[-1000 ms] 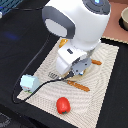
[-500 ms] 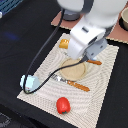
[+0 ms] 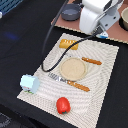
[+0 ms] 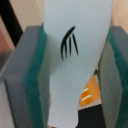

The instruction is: Interact with the objects in diverse but meaningful ways.

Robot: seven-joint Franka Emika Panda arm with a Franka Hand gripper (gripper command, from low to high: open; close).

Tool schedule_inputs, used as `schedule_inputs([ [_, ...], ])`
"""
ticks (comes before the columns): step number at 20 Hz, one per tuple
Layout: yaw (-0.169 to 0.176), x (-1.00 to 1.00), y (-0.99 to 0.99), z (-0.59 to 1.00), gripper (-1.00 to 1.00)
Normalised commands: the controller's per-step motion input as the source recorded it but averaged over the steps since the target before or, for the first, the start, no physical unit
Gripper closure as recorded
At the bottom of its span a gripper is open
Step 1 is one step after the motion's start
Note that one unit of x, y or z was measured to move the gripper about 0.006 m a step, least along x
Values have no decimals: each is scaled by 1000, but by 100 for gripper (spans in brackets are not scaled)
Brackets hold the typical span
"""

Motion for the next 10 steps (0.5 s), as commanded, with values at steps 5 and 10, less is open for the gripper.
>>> schedule_inputs([
  [5, 0, 34, 123, -843, 100],
  [10, -3, 4, -135, -286, 100],
])
